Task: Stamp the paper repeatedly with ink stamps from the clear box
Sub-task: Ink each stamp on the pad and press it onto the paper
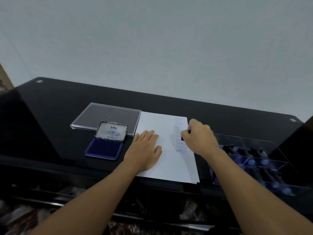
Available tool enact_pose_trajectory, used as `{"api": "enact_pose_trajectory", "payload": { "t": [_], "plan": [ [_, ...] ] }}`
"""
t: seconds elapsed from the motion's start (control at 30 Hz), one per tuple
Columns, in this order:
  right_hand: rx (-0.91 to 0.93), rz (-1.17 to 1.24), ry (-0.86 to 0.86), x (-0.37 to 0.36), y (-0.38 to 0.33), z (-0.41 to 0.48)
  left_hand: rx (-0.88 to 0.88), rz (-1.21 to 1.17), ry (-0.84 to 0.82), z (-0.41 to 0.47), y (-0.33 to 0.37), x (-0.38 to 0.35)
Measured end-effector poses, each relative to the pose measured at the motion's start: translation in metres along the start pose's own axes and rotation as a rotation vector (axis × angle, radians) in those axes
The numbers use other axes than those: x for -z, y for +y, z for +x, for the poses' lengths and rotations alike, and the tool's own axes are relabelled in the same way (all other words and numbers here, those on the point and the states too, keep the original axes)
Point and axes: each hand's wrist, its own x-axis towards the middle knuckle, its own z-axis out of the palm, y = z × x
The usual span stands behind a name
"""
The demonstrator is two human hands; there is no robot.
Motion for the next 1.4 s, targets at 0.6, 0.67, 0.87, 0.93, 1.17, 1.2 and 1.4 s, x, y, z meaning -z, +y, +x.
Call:
{"api": "enact_pose_trajectory", "payload": {
  "t": [0.6, 0.67, 0.87, 0.93, 1.17, 1.2, 1.4],
  "plan": [
    [0.008, 0.026, 0.031, 0.034, 0.007, -0.002, -0.006, 0.019, 0.02, 0.001, -0.001, -0.003],
    [0.015, 0.034, 0.026, 0.038, 0.008, -0.003, -0.004, 0.026, 0.023, 0.001, -0.001, -0.002],
    [0.024, 0.028, -0.03, 0.064, 0.025, -0.006, 0.026, -0.011, -0.037, 0.006, 0.001, 0.005],
    [0.012, 0.028, -0.022, 0.077, 0.035, -0.006, 0.055, -0.04, -0.079, 0.012, 0.004, 0.011],
    [-0.099, 0.092, -0.008, 0.101, 0.07, -0.002, 0.032, -0.096, -0.077, 0.036, 0.056, 0.026],
    [-0.102, 0.08, -0.023, 0.1, 0.074, -0.001, 0.018, -0.123, -0.087, 0.039, 0.067, 0.026],
    [-0.116, 0.044, -0.13, 0.076, 0.091, 0.0, -0.094, -0.265, -0.148, 0.052, 0.122, 0.014]
  ]
}}
